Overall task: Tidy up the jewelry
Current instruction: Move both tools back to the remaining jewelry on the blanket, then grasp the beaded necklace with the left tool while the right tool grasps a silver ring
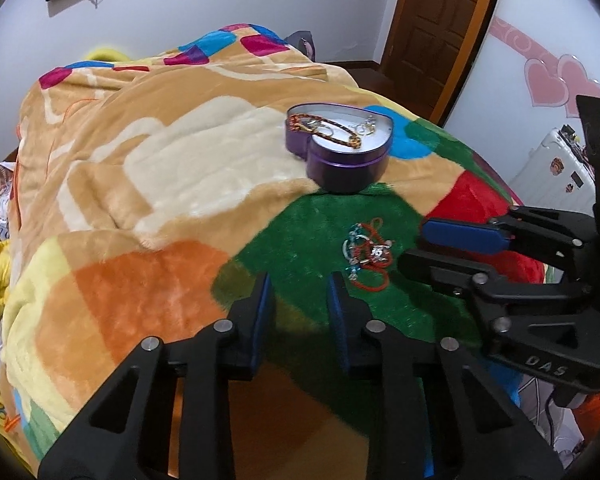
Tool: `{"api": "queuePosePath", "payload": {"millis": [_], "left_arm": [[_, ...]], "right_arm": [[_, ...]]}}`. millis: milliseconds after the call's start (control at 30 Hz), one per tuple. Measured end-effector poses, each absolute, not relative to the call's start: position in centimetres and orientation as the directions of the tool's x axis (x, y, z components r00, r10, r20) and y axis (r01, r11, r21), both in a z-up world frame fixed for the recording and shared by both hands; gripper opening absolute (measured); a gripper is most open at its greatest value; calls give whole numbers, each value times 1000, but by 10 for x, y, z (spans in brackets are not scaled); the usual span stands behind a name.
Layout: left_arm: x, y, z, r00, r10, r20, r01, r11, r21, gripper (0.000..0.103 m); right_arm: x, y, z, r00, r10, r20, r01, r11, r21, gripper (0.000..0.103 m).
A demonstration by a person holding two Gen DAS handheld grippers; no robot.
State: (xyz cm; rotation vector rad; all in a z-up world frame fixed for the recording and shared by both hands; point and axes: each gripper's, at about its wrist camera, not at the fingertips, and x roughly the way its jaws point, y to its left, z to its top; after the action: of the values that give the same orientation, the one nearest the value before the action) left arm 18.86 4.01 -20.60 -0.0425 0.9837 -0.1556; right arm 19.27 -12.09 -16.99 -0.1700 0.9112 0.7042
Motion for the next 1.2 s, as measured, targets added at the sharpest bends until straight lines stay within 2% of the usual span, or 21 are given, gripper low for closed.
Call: {"api": "queuePosePath", "payload": {"millis": [67,267,733,1200], "left_arm": [[188,44,-207,542,-151,-827,107,988,-110,26],[188,46,-208,538,-156,-828,103,987,-120,24],[193,27,-199,546,-193,-815,144,980,-136,24],[221,-4,-217,476,-245,-845,209,964,-162,20]], "right_arm": [[194,-116,-173,396,492,-776,-638,755,153,20],[200,-108,-186,382,473,-794,-640,755,142,12],[195,-133,-166,431,486,-760,-621,771,140,11],[196,-158,-177,439,421,-794,-585,804,103,11]]}}
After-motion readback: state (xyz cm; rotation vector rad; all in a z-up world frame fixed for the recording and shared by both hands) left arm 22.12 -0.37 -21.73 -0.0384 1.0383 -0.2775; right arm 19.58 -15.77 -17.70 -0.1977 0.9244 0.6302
